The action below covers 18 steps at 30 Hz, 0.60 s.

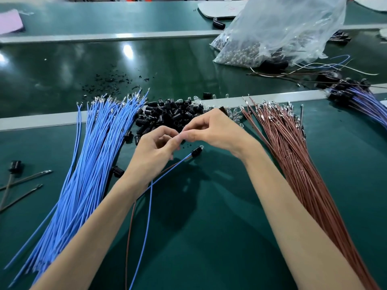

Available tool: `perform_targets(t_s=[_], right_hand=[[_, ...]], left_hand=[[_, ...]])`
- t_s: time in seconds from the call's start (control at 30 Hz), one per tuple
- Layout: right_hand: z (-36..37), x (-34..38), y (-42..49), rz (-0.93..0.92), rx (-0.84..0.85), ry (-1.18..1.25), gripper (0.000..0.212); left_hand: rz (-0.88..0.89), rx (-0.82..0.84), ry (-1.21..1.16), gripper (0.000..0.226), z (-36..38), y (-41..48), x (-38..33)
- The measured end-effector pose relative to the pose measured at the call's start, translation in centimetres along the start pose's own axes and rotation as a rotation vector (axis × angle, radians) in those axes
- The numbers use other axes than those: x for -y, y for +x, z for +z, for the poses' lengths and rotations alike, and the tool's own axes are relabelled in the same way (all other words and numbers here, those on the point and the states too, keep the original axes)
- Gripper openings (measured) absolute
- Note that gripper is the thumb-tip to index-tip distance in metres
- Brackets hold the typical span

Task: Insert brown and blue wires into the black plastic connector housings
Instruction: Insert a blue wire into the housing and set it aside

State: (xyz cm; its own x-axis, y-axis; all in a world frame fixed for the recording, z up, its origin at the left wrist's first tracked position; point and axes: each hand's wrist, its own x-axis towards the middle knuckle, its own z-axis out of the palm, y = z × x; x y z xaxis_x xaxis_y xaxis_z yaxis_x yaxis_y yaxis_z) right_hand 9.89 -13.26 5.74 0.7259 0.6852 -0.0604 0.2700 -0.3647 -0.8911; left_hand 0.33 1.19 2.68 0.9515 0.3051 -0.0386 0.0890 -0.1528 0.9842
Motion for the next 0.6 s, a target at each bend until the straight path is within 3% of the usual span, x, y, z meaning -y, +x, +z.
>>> perform_targets(t_s=[0.6], right_hand=[[0.9,0.6,0.5,0.032,-0.162,-0.127,0.010]], left_hand=[[-0.036,0.029,0.116,0.007,-0.5,-0.2,-1.1]])
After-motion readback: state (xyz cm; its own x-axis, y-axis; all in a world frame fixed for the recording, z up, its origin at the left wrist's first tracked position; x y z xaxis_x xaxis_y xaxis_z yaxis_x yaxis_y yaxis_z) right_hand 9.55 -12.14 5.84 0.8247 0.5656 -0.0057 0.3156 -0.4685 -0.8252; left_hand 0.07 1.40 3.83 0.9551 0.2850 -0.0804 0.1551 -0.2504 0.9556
